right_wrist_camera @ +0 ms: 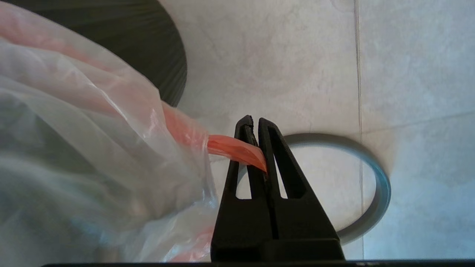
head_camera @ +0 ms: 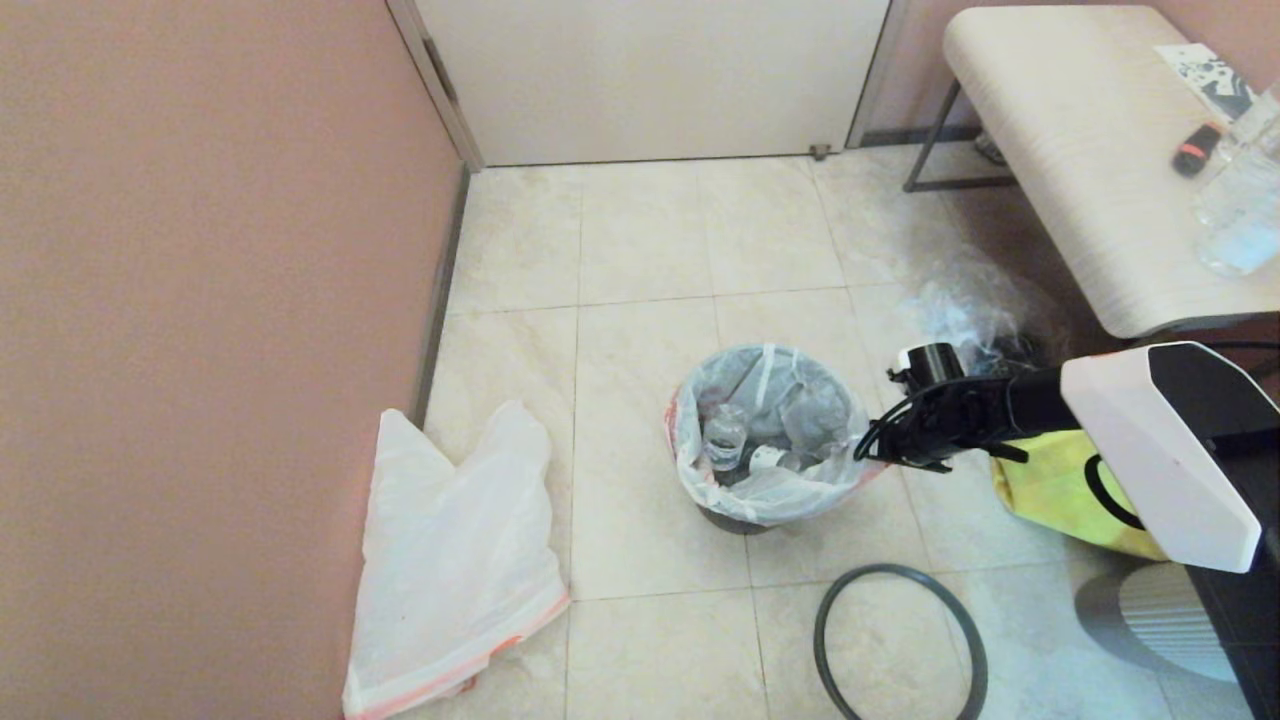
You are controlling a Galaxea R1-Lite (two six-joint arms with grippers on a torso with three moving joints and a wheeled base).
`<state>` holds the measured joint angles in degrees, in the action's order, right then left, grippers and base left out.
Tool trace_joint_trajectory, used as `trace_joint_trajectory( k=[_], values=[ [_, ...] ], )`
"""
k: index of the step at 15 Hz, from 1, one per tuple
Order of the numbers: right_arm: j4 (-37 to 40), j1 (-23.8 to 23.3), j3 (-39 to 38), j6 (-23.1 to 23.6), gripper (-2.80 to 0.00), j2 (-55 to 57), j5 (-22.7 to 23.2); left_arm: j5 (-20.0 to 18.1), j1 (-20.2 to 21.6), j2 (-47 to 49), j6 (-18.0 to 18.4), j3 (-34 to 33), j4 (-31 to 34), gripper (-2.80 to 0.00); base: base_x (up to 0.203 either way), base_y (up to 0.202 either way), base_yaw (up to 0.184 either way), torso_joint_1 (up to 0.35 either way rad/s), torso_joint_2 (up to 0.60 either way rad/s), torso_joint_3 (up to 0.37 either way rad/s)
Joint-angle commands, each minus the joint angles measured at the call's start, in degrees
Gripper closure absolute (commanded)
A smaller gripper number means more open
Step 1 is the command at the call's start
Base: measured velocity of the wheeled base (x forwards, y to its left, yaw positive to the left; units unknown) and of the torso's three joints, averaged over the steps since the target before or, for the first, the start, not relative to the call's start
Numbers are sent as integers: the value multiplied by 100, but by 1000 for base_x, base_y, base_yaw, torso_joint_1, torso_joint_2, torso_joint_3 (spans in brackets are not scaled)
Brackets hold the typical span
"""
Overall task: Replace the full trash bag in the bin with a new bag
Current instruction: Place the trash bag on the floor
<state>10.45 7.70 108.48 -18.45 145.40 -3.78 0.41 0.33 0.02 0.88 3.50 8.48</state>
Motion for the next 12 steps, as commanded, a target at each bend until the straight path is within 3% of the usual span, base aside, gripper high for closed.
trace_joint_trajectory(
  k=[1, 12],
  values=[
    [76, 6, -170, -61, 0, -481, 25, 2, 2, -2, 0, 2, 4, 0, 0, 0, 0, 0, 0, 0],
    [127, 525, -995, -868, 0, -1886, 260, 2, 2, 5, 0, 2, 4, 0, 0, 0, 0, 0, 0, 0]
  ],
)
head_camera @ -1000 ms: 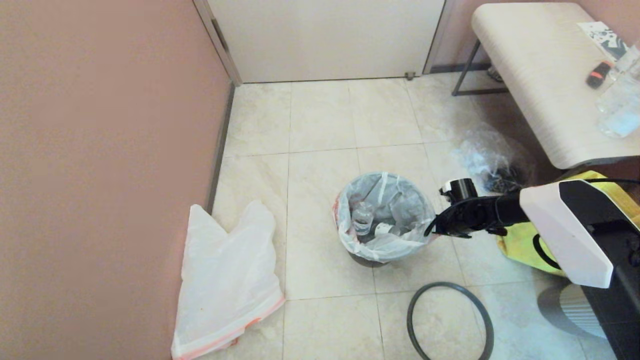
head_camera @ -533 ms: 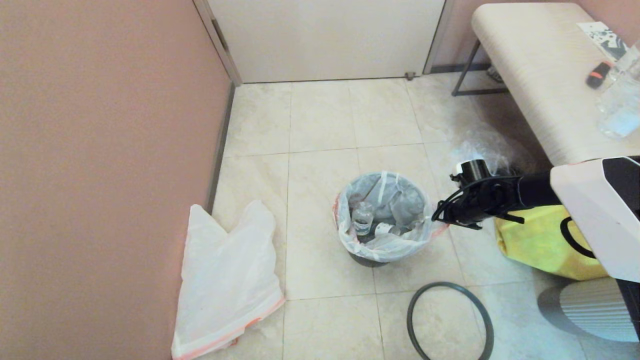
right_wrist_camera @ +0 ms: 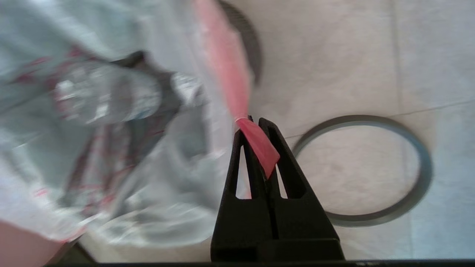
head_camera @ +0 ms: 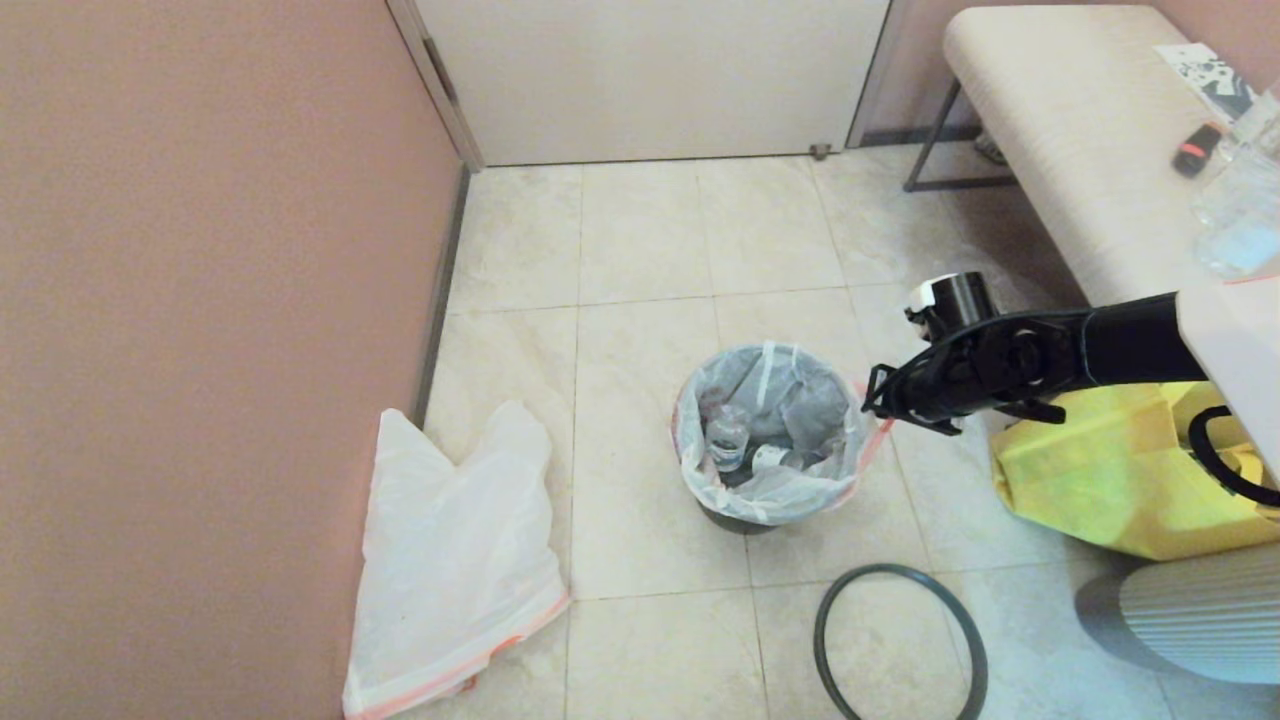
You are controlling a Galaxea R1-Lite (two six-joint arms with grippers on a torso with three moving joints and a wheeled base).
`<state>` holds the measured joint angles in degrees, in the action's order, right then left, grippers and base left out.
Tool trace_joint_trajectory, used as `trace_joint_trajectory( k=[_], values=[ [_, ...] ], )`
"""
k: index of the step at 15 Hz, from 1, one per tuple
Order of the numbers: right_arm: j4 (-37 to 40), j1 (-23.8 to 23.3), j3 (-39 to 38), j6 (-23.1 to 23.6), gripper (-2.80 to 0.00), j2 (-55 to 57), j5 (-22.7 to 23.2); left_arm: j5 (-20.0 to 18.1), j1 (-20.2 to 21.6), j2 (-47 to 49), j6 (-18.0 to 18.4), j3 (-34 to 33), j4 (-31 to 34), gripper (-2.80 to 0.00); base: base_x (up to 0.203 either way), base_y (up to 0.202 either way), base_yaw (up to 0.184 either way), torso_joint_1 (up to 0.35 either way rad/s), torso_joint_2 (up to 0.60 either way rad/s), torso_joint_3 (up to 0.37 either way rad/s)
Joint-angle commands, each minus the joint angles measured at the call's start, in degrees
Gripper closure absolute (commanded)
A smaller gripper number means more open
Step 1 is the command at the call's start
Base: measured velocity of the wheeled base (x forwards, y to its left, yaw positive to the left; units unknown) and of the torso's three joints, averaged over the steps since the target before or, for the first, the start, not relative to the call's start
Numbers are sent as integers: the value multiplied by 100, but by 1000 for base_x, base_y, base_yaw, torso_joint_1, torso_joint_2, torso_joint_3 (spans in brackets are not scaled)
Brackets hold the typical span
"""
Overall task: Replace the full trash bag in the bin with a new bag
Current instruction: Place the trash bag on the floor
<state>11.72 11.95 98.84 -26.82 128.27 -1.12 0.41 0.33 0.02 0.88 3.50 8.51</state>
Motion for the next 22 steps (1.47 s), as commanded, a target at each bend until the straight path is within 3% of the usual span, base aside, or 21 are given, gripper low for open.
trace_joint_trajectory(
  k=[1, 7, 14, 19, 22],
  values=[
    [-14, 175, -29, -134, 0, -179, -2, 3, 2, 3, 0, 2, 2, 0, 0, 0, 0, 0, 0, 0],
    [-55, 343, 21, -420, 0, -145, 463, 3, 2, 0, 0, 2, 2, 0, 0, 0, 0, 0, 0, 0],
    [-72, 302, -29, -465, 0, -151, 654, 3, 2, -1, 0, 2, 2, 0, 0, 0, 0, 0, 0, 0],
    [-39, -250, -76, -448, 0, -116, 657, 3, 2, -2, 0, 2, 2, 0, 0, 0, 0, 0, 0, 0],
    [-47, -281, -207, -432, 0, -266, 608, 3, 2, -1, 0, 2, 2, 0, 0, 0, 0, 0, 0, 0]
  ],
)
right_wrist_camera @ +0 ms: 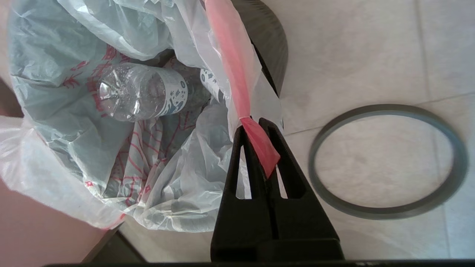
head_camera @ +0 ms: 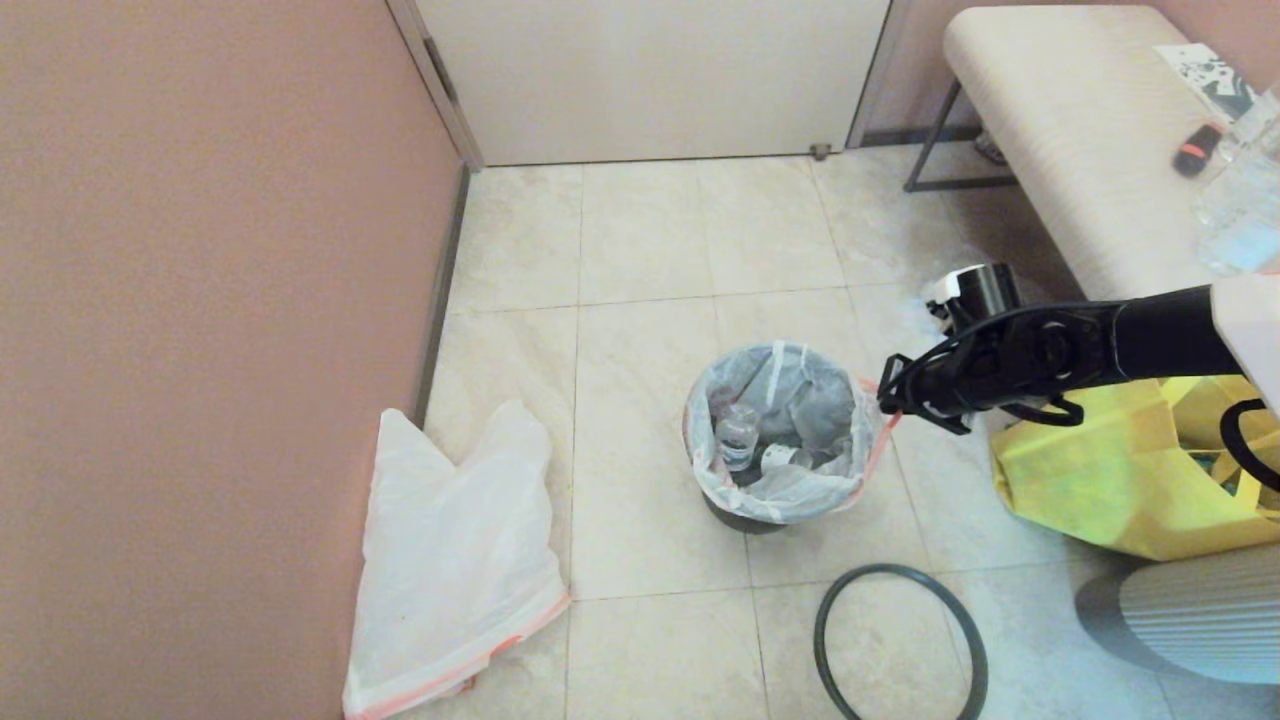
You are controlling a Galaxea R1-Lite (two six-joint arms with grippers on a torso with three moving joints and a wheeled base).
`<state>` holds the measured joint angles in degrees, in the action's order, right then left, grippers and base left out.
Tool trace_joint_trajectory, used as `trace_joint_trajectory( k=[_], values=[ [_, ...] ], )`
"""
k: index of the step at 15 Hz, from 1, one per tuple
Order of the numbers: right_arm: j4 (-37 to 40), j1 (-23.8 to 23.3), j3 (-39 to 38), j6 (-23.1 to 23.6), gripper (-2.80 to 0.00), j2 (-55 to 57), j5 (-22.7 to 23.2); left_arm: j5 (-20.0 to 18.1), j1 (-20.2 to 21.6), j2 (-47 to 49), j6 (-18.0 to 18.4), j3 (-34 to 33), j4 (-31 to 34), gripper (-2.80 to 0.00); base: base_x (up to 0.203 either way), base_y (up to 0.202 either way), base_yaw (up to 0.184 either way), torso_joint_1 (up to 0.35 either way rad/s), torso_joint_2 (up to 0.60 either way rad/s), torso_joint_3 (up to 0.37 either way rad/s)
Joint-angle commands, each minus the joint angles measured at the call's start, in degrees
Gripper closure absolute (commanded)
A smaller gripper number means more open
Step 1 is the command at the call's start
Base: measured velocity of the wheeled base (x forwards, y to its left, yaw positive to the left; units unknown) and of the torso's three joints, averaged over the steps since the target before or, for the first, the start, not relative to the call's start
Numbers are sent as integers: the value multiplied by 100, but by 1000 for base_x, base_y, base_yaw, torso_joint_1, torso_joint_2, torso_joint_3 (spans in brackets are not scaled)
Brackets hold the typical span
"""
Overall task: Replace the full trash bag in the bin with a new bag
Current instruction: Place the trash bag on the floor
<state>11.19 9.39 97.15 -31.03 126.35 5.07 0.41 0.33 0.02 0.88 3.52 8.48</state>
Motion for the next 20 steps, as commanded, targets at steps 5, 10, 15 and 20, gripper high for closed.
trace_joint_trajectory(
  k=[5, 10, 15, 20],
  values=[
    [-15, 309, -32, 25, 0, 41, -230, 2, 2, -2, 0, -1, 4, 0, 0, 0, 0, 0, 0, 0],
    [3, 810, 578, 264, 0, 718, -645, 2, 2, 0, 0, -1, 4, 0, 0, 0, 0, 0, 0, 0],
    [49, 976, 1067, 391, 0, 1192, -713, 2, 2, 6, 0, -1, 4, 0, 0, 0, 0, 0, 0, 0],
    [26, 1101, 1155, 387, 0, 1278, -674, 2, 2, -2, 0, -1, 7, 0, 0, 0, 0, 0, 0, 0]
  ],
)
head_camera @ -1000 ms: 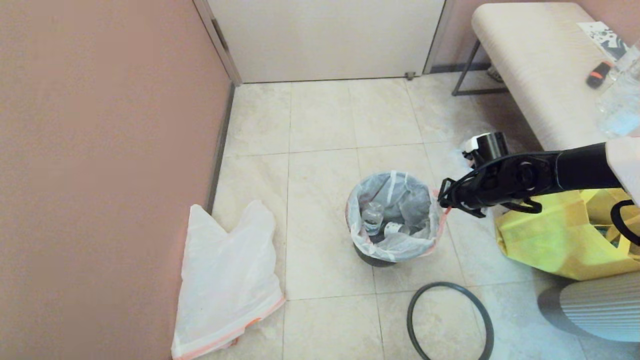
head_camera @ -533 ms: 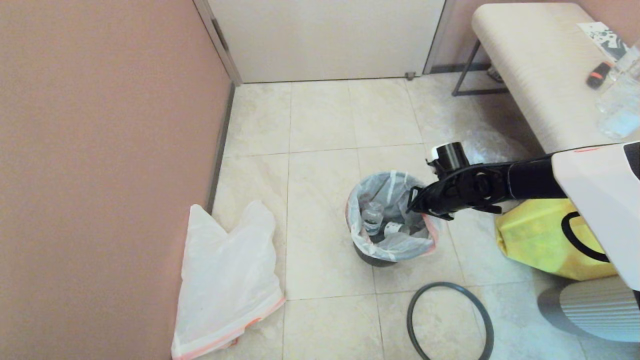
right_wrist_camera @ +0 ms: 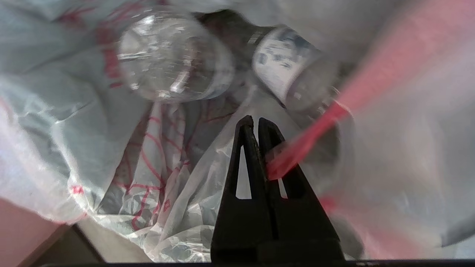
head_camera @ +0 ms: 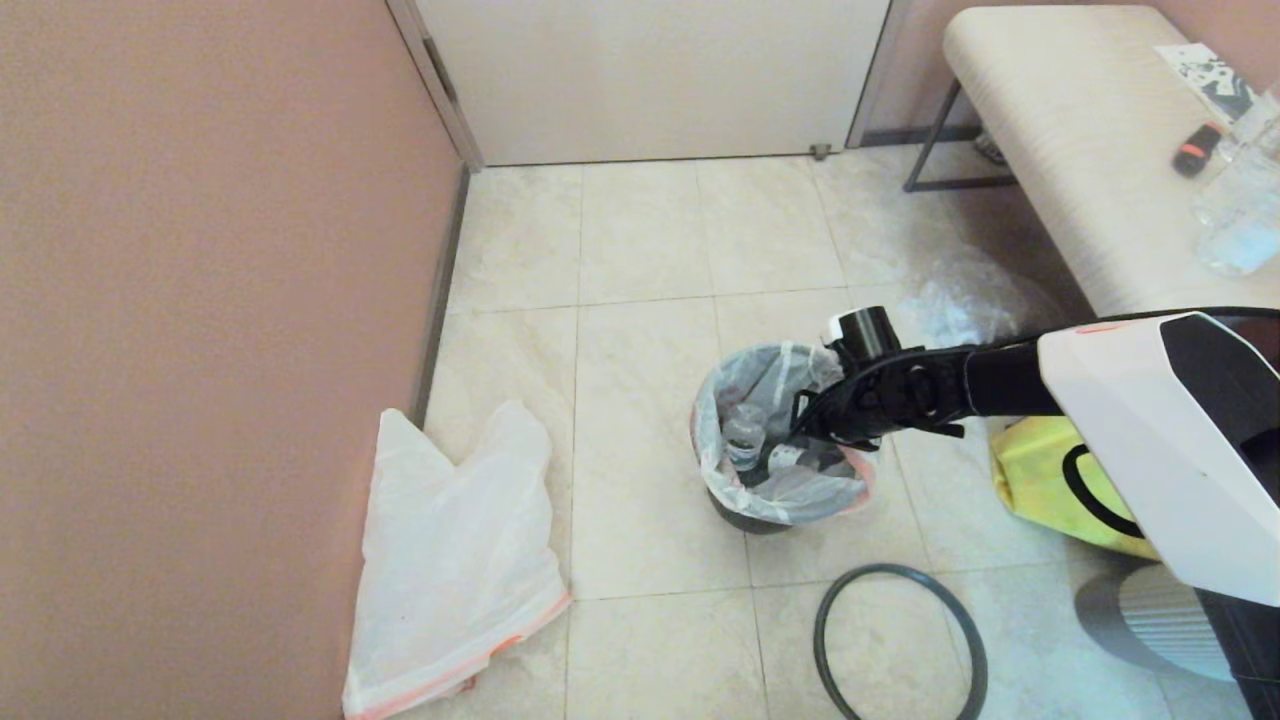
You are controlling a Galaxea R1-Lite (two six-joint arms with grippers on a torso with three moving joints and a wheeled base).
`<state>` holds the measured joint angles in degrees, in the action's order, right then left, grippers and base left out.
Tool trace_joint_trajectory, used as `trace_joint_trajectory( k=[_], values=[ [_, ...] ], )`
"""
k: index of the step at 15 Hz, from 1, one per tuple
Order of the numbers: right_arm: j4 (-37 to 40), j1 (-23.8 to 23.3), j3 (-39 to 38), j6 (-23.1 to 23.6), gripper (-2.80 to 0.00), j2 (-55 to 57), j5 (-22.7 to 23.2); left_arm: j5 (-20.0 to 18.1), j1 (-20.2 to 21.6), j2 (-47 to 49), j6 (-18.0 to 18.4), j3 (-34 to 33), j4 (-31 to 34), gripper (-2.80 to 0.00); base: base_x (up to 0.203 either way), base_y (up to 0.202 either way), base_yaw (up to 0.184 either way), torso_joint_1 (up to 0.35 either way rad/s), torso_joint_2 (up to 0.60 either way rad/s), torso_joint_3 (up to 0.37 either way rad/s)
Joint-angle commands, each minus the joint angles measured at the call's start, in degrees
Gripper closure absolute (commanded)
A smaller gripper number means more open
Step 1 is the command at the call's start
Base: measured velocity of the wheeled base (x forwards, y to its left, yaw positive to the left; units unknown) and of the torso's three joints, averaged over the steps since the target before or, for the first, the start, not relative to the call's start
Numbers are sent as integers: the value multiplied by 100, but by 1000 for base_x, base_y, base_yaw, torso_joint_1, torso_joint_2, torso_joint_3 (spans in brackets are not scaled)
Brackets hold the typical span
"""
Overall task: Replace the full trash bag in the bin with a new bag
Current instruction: Place the trash bag on the floor
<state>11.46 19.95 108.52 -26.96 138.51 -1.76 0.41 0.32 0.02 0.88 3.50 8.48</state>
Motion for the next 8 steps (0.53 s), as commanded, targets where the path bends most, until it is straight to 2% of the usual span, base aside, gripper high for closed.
trace_joint_trajectory(
  k=[1, 6, 8],
  values=[
    [1, 95, 50, -19, 0, 81, 9, 2, 3, 0, 0, 2, 4, 0, 0, 0, 0, 0, 0, 0],
    [-6, 304, 136, 111, 0, 280, -55, 2, 3, -2, 0, 2, 4, 0, 0, 0, 0, 0, 0, 0],
    [-26, 298, 403, 187, 0, 608, -148, 2, 3, -2, 0, 2, 4, 0, 0, 0, 0, 0, 0, 0]
  ],
)
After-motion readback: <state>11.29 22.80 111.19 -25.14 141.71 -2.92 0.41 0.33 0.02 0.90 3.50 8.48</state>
